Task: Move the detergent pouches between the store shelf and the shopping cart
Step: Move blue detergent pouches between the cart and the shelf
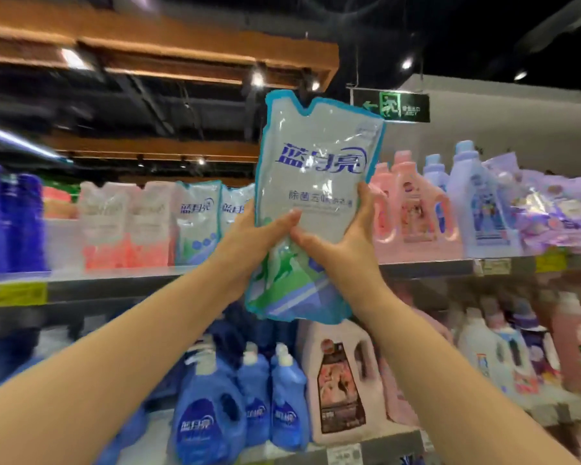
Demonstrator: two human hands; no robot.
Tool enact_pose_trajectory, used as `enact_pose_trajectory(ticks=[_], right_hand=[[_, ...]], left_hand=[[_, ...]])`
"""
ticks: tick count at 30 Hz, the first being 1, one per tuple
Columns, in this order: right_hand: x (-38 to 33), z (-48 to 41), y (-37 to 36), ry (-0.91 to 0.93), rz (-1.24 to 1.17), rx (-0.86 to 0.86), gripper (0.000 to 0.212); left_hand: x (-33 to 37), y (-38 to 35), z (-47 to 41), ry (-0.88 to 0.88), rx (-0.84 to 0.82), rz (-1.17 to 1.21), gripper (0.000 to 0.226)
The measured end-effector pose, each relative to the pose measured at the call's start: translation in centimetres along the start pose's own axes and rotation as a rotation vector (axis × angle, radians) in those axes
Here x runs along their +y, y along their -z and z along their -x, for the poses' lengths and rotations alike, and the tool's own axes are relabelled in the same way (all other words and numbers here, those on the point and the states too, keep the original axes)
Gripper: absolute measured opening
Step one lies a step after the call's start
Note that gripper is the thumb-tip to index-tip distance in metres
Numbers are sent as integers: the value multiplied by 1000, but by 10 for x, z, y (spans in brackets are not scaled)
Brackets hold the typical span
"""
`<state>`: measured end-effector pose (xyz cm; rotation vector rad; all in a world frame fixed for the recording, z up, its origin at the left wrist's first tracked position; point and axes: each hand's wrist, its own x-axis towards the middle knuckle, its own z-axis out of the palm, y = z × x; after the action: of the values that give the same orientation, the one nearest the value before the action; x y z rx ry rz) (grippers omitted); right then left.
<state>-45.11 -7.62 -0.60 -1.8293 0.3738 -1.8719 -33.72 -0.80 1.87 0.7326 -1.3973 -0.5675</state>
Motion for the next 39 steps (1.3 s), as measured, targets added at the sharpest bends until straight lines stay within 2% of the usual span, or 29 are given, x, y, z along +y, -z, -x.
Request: enact_pose_trajectory(ticks=[4, 9, 14, 18, 24, 28, 30, 32, 33, 36, 39], right_hand=[[28, -49, -36, 21, 54, -105, 121], [80, -113, -62, 106, 65, -134, 119], [130, -170, -73, 124, 106, -178, 119], [168, -196, -82, 71, 162, -210, 117], [222, -216, -94, -15, 326, -275, 128], [252, -226, -101, -139, 447, -328, 131], [264, -230, -102, -190, 495, -335, 133], [273, -234, -102, -217, 531, -331, 136], [275, -236, -102, -229, 553, -327, 137], [275, -240, -98, -262, 631, -311, 135], [273, -240, -93, -324, 707, -336, 134]], left_hand=[[-19, 40, -49, 2, 92, 75, 45], [-44, 67, -120, 4, 89, 47, 41], [-73, 82, -187, 78, 82, 43, 39], [-98, 97, -230, 191, 28, 17, 36], [-159, 118, -273, 194, 39, -44, 39], [-200, 132, -300, 280, -17, -56, 35], [-215, 137, -311, 296, -49, -96, 44], [-225, 142, -322, 334, -96, -135, 62], [-229, 143, -327, 355, -121, -179, 61], [-230, 146, -334, 450, -169, -396, 30], [-232, 148, -331, 531, -244, -509, 25]])
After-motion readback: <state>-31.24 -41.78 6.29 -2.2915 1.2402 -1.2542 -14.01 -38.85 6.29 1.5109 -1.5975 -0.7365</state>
